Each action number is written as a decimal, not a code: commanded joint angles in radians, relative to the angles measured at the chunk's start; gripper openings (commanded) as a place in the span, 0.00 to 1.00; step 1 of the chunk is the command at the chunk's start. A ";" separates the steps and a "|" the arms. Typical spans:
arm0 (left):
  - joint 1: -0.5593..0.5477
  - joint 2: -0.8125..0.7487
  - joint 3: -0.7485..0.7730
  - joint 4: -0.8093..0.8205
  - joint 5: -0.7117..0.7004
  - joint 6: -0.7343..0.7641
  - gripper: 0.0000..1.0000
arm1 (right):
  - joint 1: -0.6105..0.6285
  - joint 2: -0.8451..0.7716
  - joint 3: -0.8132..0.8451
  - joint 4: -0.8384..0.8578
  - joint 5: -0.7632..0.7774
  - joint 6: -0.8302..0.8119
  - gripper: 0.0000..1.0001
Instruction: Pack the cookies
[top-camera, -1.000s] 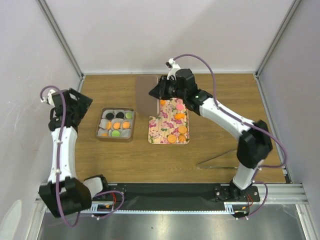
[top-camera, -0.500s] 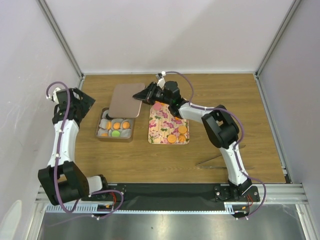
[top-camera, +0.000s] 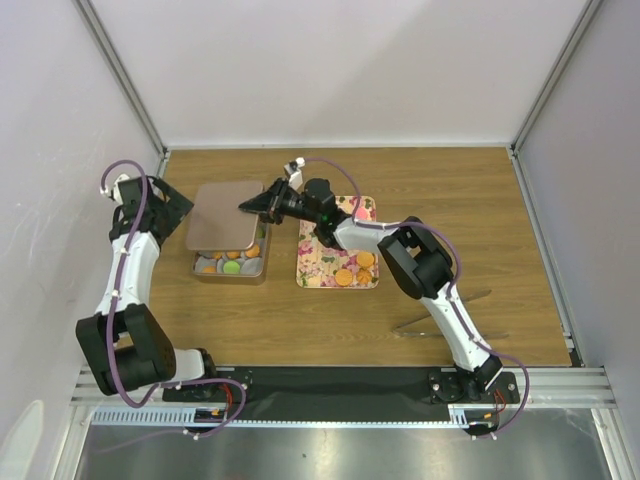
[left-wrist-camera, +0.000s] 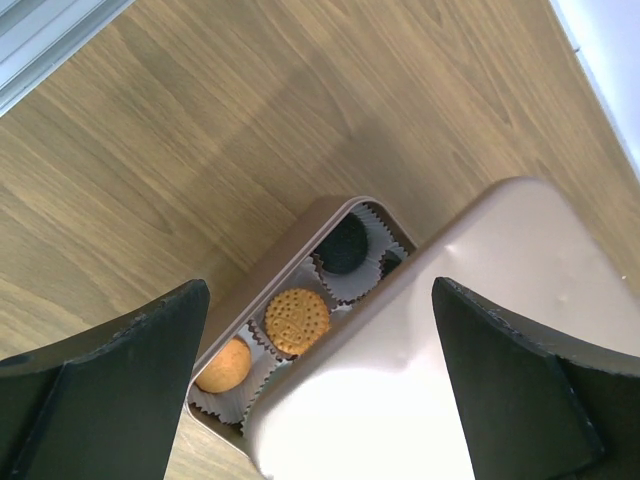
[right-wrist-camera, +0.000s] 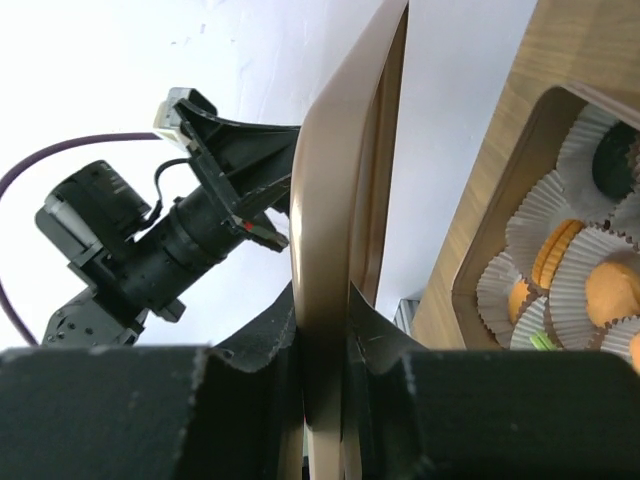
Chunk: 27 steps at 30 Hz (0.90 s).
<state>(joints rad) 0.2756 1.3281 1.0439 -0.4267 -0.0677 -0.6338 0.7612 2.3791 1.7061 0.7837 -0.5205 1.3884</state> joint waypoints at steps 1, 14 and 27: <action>0.004 0.003 -0.022 0.054 0.012 0.029 1.00 | 0.006 0.019 0.047 0.063 0.020 0.021 0.00; 0.005 0.014 -0.084 0.101 0.034 0.048 1.00 | 0.026 0.074 0.062 0.048 0.014 0.018 0.00; 0.004 0.045 -0.100 0.129 0.060 0.060 1.00 | 0.036 0.098 0.069 0.020 0.010 0.011 0.00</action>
<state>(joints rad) 0.2756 1.3685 0.9497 -0.3397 -0.0208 -0.5999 0.7910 2.4653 1.7302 0.7616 -0.5091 1.3956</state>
